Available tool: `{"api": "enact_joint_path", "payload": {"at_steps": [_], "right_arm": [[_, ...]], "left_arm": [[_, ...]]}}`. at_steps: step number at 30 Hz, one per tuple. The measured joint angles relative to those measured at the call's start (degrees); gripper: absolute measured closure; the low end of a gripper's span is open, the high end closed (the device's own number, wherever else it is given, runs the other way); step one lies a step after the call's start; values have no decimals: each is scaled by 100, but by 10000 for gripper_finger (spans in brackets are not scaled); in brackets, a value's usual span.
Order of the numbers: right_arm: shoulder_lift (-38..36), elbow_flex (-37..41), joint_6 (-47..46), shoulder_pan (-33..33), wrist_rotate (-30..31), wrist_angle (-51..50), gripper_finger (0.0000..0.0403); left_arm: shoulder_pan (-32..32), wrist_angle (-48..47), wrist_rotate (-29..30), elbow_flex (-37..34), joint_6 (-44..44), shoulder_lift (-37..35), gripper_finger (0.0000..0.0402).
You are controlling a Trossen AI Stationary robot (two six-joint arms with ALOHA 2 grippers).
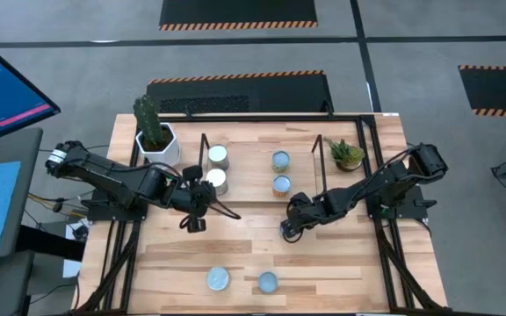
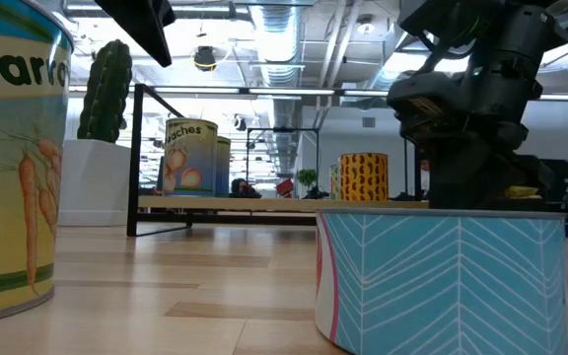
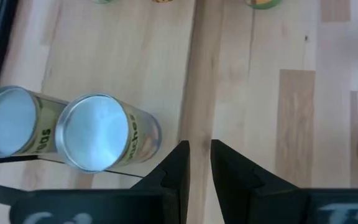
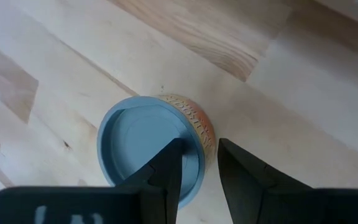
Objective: Pick and place cans onto a shelf
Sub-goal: Put the canned meatballs on the shelf
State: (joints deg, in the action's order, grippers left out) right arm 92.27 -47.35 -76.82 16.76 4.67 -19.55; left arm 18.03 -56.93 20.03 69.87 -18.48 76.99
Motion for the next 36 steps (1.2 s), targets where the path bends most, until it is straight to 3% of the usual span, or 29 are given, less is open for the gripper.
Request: {"api": "enact_joint_path", "payload": {"at_steps": [7,19,36], "right_arm": [[0,0,644,56,110,2,275],[0,0,811,215,316,-9,278],[0,0,897,803,791,-9,339]], "left_arm": [[32,32,129,0,-464,0,349],[30,286,83,0,-472,0,349],[30,289,508,0,-470,0,349]]}}
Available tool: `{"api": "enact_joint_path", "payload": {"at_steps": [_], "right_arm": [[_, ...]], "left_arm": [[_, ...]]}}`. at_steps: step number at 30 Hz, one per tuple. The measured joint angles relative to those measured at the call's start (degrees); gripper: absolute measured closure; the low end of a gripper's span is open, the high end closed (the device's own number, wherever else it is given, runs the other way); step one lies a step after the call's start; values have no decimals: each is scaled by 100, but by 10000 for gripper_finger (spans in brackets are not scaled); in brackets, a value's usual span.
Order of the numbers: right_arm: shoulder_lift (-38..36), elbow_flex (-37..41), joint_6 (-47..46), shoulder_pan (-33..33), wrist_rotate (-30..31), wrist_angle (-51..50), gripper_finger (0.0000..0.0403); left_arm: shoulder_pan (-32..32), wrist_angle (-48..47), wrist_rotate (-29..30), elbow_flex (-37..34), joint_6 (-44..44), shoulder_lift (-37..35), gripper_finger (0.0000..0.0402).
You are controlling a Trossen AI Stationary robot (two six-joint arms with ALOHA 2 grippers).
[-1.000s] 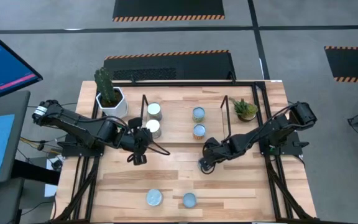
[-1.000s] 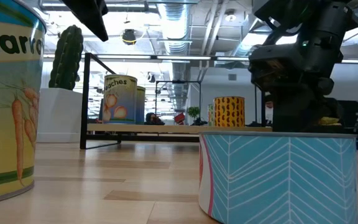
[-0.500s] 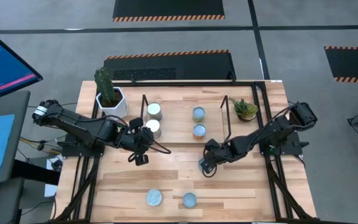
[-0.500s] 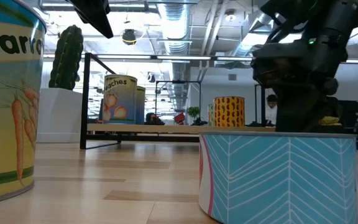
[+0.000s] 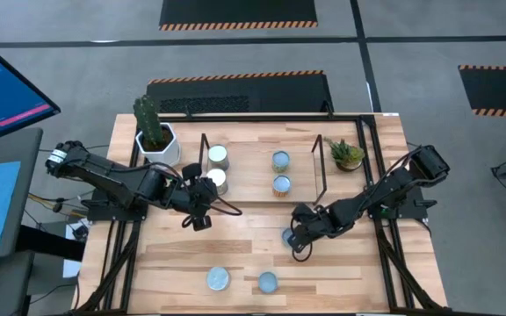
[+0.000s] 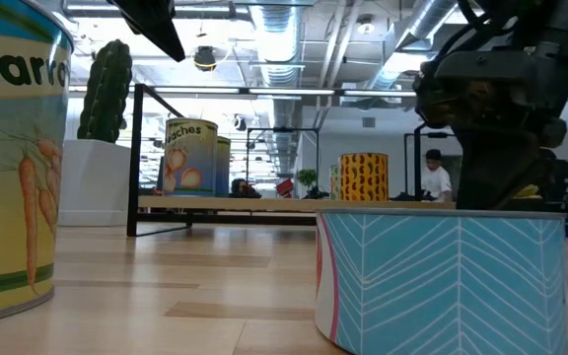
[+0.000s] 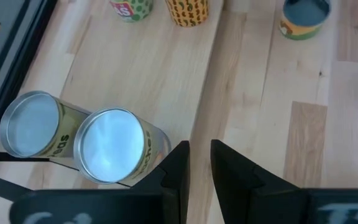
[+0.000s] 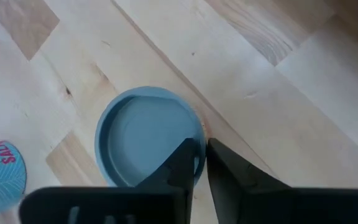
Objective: Pick and place cans onto a shelf
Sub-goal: Put the canned meatballs on the shelf
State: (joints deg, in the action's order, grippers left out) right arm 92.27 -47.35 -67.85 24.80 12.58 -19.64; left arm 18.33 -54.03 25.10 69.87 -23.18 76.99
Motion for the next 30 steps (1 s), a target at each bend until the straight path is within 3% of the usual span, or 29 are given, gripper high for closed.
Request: {"api": "enact_joint_path", "payload": {"at_steps": [9,17,22,30], "right_arm": [[-9,-2,706,-17,-9,2,394],[-6,-82,1248,-19,-55,-120,397],[-47,-693,1765,-17,-18,-990,398],[-50,-2322,2831,-17,356,-3131,399]], "left_arm": [[0,-3,-20,0,256,0,349],[0,-5,11,0,256,0,349],[-4,-5,114,0,251,0,349],[-4,-3,116,0,249,0,349]]}}
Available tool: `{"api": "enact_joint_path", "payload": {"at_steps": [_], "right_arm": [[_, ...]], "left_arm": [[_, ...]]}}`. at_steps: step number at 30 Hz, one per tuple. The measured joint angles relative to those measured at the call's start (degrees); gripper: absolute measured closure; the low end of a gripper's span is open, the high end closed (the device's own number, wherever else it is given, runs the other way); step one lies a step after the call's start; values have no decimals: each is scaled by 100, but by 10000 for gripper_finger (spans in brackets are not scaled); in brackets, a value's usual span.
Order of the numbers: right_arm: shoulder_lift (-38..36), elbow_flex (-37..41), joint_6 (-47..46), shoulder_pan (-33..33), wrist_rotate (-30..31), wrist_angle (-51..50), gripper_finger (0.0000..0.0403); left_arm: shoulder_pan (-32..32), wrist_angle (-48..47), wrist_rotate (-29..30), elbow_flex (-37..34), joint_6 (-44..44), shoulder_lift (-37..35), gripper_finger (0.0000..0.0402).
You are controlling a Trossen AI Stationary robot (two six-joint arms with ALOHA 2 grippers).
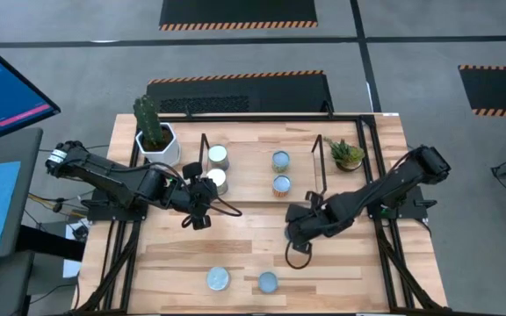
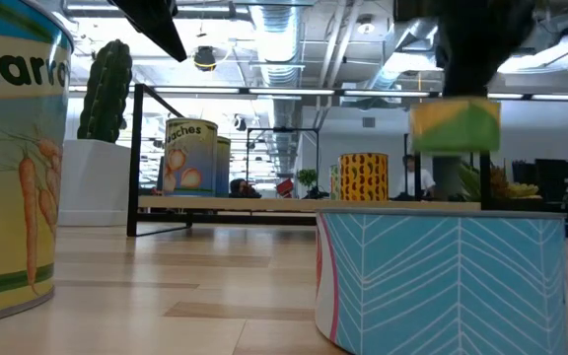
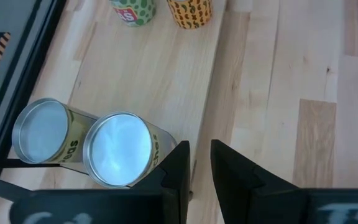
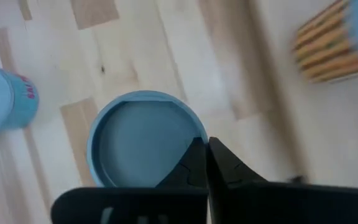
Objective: Pick and place cans onto a shelf
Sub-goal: Put the canned meatballs on the shelf
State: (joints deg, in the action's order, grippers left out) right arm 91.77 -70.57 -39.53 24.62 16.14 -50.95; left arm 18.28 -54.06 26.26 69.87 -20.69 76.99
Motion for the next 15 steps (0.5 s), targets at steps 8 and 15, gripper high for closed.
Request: {"api": "enact_joint_path", "payload": {"at_steps": [8,15], "right_arm": [[0,-1488,1202,-32,983,-1851,399],[0,-2146,1962,-485,1420,-2853,399]], "left_arm": [[0,0,4,0,-4,0,349],[0,2,7,0,-11,0,349]]}}
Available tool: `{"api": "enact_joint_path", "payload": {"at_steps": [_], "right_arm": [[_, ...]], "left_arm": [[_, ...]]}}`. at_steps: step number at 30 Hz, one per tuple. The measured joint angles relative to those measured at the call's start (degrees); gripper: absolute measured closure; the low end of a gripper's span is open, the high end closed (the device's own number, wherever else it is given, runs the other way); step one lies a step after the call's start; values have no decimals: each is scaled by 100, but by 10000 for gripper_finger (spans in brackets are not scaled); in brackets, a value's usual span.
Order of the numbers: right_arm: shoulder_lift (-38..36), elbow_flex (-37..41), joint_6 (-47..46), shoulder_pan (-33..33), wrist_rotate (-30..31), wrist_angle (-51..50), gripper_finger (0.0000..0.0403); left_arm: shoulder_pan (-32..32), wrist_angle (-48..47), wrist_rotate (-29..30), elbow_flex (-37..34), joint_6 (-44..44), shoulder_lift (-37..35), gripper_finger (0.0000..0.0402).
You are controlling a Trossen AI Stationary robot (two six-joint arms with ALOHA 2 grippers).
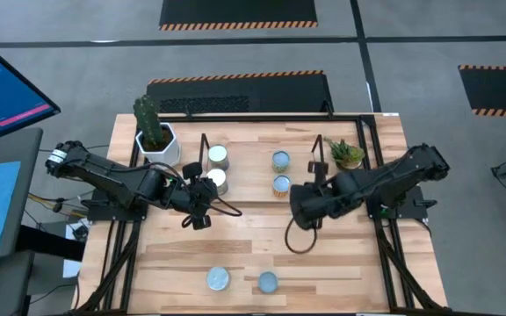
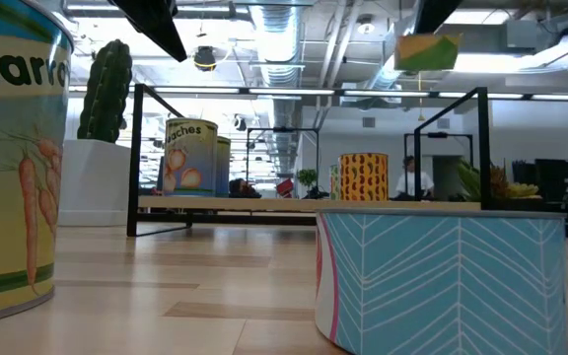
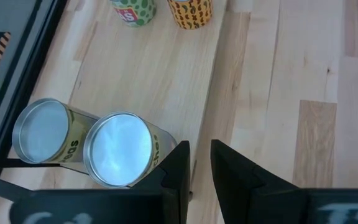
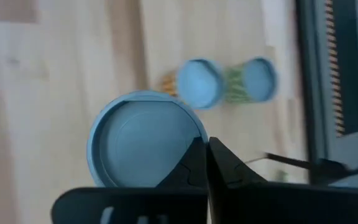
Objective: Pick and place cans onto a shelf
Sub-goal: Put the canned meatballs on the shelf
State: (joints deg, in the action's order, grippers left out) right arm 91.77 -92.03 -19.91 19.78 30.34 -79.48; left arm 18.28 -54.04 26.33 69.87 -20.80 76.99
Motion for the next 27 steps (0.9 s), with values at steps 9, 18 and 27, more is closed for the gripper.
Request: {"api": "enact_joint_path", "payload": {"at_steps": [9,18,27], "right_arm": [[57,-11,1816,-1066,259,-71,400],[234,157,2733,-2119,152,194,400],[368,144,3279,-2795,-329,652,399]], "left_arm": [[0,-2,2,0,-140,0,349],[0,92,4,-89,-140,-4,349],[0,178,161,-539,-142,-4,349]]}}
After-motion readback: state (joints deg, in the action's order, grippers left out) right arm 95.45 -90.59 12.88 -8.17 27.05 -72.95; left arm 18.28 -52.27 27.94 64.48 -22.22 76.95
